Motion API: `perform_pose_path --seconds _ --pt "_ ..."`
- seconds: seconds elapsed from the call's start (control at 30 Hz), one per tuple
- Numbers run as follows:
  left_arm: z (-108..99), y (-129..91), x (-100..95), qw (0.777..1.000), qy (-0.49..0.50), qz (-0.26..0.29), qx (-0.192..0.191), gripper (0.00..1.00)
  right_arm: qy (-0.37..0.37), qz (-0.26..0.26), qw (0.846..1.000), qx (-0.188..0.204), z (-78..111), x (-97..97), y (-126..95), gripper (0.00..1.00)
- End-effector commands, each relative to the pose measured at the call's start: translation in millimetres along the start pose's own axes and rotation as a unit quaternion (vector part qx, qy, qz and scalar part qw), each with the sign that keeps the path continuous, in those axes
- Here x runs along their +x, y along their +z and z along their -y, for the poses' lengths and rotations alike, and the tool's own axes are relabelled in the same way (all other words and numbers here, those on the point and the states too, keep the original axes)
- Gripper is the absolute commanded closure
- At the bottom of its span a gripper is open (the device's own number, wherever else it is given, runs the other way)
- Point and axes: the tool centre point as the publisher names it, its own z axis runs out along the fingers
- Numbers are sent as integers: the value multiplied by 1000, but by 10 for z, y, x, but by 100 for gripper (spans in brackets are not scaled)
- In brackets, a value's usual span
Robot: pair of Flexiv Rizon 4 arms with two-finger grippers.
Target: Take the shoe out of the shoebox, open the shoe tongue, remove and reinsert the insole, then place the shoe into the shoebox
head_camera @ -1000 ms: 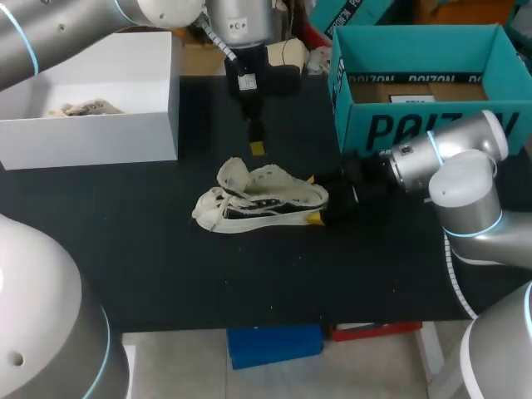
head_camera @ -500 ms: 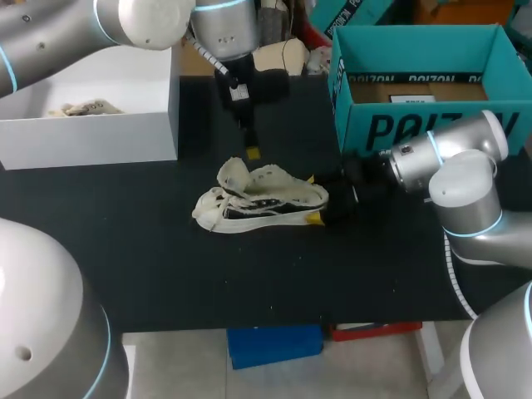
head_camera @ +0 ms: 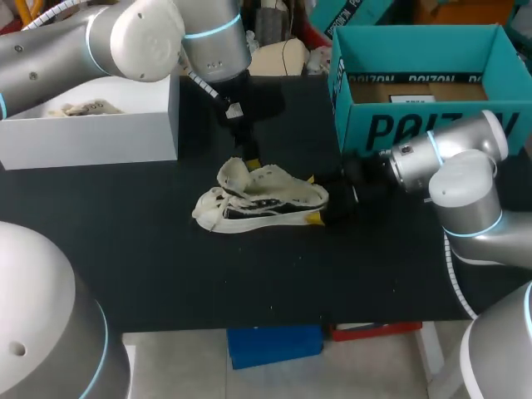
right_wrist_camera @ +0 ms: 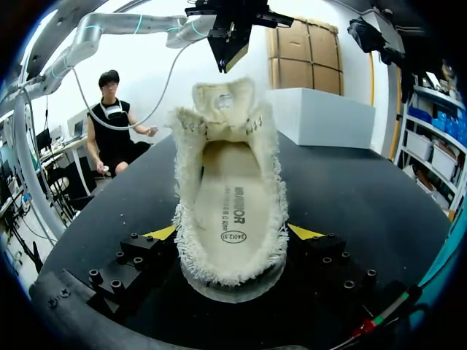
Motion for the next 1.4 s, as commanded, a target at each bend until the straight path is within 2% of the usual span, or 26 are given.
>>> perform_pose_path --seconds 0.03,0.57,0.8,1.4 --pt "41 128 -89 1000 8 -6 0 100 0 0 1000 0 11 -1 12 100" --pt "125 608 -155 999 11 -43 -9 100 0 0 1000 0 11 -1 12 100" --pt "163 819 -128 998 9 -64 -9 100 0 0 1000 0 11 -1 12 100" --pt "133 1110 -39 995 2 -92 -38 100 0 0 1000 0 11 -1 12 100"
